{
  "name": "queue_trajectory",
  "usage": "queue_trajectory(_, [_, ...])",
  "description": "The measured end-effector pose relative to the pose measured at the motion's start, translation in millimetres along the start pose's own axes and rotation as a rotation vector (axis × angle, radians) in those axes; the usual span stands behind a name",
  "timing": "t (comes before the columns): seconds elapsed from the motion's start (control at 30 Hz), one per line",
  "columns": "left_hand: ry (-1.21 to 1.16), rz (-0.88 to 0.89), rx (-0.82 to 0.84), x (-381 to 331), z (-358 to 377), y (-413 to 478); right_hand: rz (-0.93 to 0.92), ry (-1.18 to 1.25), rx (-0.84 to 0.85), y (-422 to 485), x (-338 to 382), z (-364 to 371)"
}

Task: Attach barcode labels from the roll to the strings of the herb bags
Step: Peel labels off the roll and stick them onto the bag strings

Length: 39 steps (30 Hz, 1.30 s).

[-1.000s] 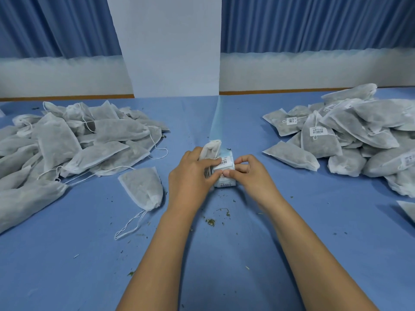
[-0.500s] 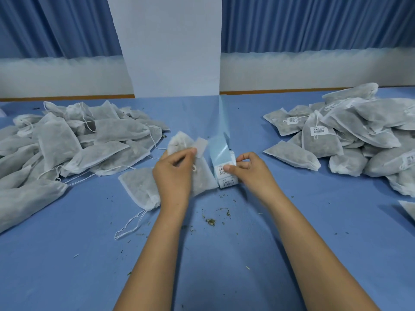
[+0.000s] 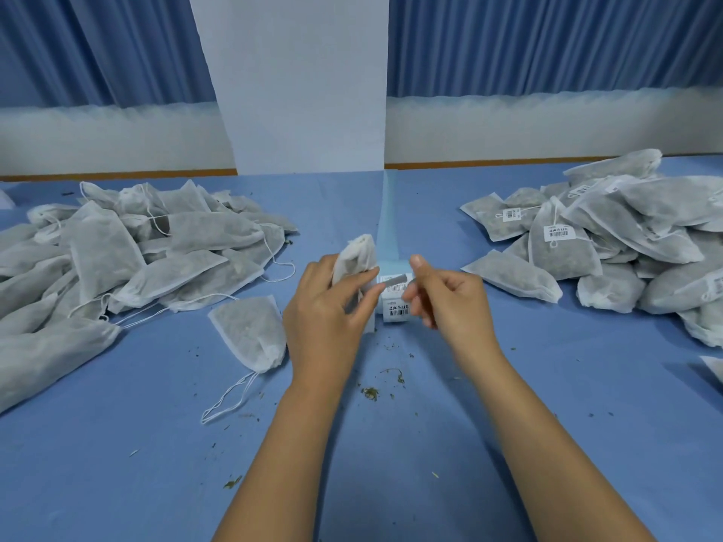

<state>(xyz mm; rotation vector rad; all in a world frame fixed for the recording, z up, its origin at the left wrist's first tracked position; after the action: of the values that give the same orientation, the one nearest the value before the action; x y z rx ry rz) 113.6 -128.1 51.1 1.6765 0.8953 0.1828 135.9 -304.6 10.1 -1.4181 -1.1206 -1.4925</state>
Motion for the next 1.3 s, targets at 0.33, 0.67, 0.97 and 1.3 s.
queue_trajectory(0.33, [-0.198,-0.182,0.157,17,16,0,0.197,0.14,0.181,-3,-13,11])
queue_trajectory(0.67, [-0.488,-0.414,0.119,27,14,-4,0.034,0.246,0.011,-3,6,-10])
queue_trajectory(0.97, [-0.471,-0.309,0.138,17,13,-1,-0.306,0.129,0.335,-30,36,37])
queue_trajectory(1.3, [-0.521,-0.246,0.211,6,17,0,-0.196,-0.006,0.214,-18,17,34])
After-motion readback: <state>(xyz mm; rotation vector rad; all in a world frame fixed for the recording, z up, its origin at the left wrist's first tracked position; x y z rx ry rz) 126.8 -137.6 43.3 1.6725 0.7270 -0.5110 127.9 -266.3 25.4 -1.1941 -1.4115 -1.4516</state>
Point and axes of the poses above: each hand's wrist, its own y-axis towards the middle knuckle, its own z-axis out of the palm, x = y × z, the point moved 10 cm from there along y, towards the middle knuckle, and after that the axes turned 9 degrees about z, right-handed, at the moved point
